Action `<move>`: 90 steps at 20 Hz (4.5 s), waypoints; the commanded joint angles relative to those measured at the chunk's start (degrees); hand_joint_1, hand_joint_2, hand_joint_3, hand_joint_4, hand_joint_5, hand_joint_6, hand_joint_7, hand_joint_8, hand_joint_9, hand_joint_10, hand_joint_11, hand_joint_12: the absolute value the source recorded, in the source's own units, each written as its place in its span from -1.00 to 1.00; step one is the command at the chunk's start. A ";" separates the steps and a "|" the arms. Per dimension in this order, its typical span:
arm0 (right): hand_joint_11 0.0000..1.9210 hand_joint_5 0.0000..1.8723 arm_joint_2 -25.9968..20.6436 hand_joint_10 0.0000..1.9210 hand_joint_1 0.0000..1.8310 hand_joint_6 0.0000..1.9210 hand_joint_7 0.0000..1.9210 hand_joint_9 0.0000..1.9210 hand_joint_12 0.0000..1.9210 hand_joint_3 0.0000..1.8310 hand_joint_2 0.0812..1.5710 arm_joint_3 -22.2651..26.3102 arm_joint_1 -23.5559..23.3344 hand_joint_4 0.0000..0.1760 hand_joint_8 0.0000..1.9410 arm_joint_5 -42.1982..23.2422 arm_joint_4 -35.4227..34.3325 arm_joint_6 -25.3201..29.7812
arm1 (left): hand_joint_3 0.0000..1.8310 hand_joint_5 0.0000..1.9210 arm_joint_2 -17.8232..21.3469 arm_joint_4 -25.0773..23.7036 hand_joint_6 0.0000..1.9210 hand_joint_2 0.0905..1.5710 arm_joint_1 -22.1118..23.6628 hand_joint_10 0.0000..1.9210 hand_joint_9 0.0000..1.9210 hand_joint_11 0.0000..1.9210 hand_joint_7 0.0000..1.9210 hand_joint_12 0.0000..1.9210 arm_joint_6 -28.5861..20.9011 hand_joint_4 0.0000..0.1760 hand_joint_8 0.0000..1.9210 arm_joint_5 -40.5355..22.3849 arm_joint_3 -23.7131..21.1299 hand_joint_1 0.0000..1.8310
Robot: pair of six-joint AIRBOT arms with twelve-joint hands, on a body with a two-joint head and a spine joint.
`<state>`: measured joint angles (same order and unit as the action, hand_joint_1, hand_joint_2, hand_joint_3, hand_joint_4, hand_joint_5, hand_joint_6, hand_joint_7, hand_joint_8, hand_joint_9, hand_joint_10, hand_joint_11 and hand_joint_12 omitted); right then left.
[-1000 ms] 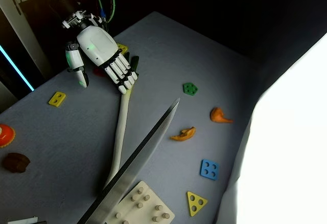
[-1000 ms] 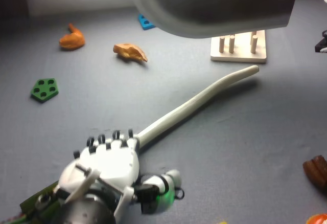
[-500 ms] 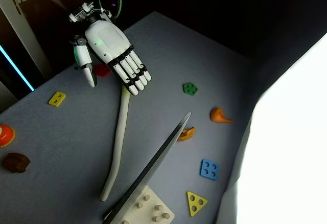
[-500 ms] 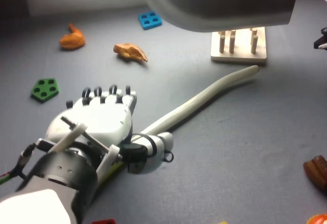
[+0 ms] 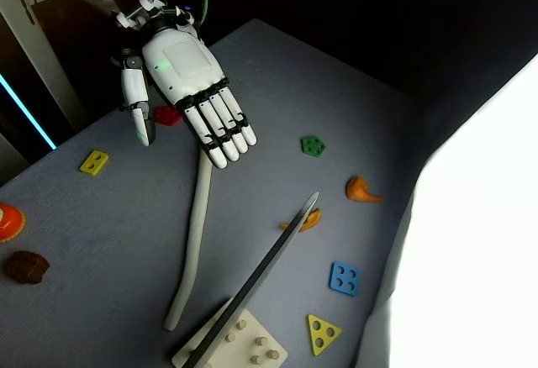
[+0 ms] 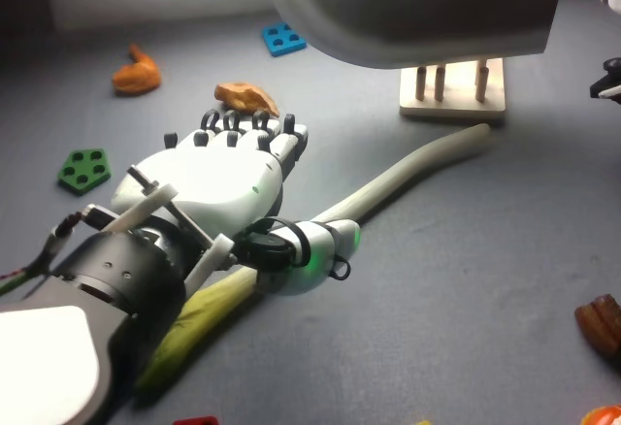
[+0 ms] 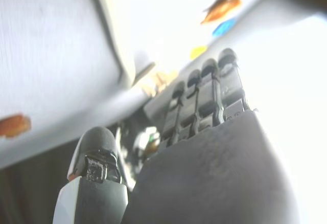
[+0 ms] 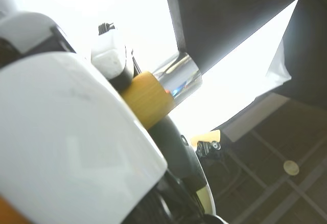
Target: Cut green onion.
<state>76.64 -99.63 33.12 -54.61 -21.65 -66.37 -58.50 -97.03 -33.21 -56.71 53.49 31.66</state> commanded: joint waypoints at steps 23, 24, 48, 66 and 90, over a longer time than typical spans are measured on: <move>0.75 0.55 6.69 1.00 0.73 1.00 0.63 0.67 1.00 -0.01 -0.16 -8.55 2.73 1.00 1.00 -7.18 -2.40 2.30 | -1.00 -0.98 2.13 -2.32 -0.99 0.61 4.40 -1.00 -1.00 -1.00 -0.99 -1.00 2.28 -1.00 -1.00 1.93 1.07 -0.90; 0.75 0.54 6.79 1.00 0.72 1.00 0.61 0.66 1.00 -0.02 -0.16 -8.55 2.98 1.00 1.00 -7.19 -3.09 2.50 | -1.00 -0.98 2.13 -2.32 -0.99 0.62 4.41 -1.00 -1.00 -1.00 -0.99 -1.00 2.28 -1.00 -1.00 1.93 1.06 -0.90; -0.34 -0.25 7.00 1.00 0.22 0.67 -0.28 -0.36 1.00 -0.31 0.22 -8.89 5.87 -0.60 0.69 -8.64 -4.76 3.41 | -1.00 -0.91 2.05 -2.12 -1.00 0.59 5.07 -0.99 -0.98 -1.00 -0.95 -1.00 2.94 -1.00 -1.00 1.93 0.72 -0.93; -1.00 -0.98 5.36 -0.97 0.03 -1.00 -0.92 -0.92 -0.99 -1.00 0.14 -9.65 4.26 -0.64 -1.00 -6.19 -1.05 3.41 | -1.00 -0.90 2.06 -1.82 -1.00 0.58 5.25 -1.00 -0.99 -1.00 -0.93 -1.00 2.94 -1.00 -1.00 1.92 0.86 -0.89; -1.00 -1.00 -13.89 -1.00 0.13 -1.00 -1.00 -1.00 -1.00 -1.00 0.07 11.58 -4.13 -0.48 -1.00 10.99 14.89 10.12 | -1.00 -0.87 2.10 -1.03 -0.99 0.58 5.96 -1.00 -0.99 -0.99 -0.92 -1.00 2.94 -1.00 -1.00 1.92 0.43 -0.86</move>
<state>63.11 -87.72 29.54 -37.69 -6.22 -56.42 -56.27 -93.49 -28.01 -53.80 53.43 32.29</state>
